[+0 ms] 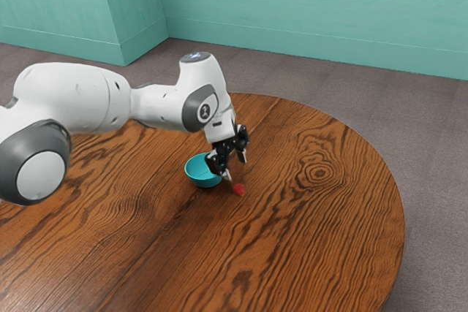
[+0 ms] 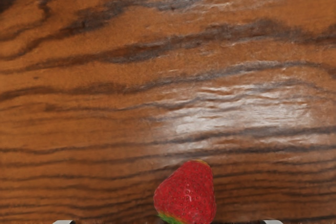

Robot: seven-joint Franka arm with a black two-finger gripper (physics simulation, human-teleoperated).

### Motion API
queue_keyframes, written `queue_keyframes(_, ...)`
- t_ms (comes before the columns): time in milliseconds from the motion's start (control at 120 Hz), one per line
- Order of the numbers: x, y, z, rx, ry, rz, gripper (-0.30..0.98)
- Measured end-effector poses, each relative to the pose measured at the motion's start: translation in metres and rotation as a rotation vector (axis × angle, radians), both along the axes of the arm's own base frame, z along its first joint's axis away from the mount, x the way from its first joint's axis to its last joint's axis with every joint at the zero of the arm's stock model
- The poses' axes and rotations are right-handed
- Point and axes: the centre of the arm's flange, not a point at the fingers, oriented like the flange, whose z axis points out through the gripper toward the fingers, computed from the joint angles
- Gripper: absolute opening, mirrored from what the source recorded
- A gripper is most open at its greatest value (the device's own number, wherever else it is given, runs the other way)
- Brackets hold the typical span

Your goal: Take strawberry from the bowl

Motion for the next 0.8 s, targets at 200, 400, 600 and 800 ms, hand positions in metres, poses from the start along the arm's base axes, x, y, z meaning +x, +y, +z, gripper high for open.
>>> queue_keyframes(200, -0.039, 0.023, 0.163, 0.011, -0.104, 0.082, 0.61)
queue_keyframes(400, -0.147, 0.105, 0.337, 0.055, -0.092, 0.326, 0.65)
queue_keyframes(600, -0.182, 0.110, 0.342, 0.091, 0.109, 0.586, 0.67)
queue_keyframes(800, -0.189, 0.087, 0.342, 0.058, 0.208, 0.802, 0.68)
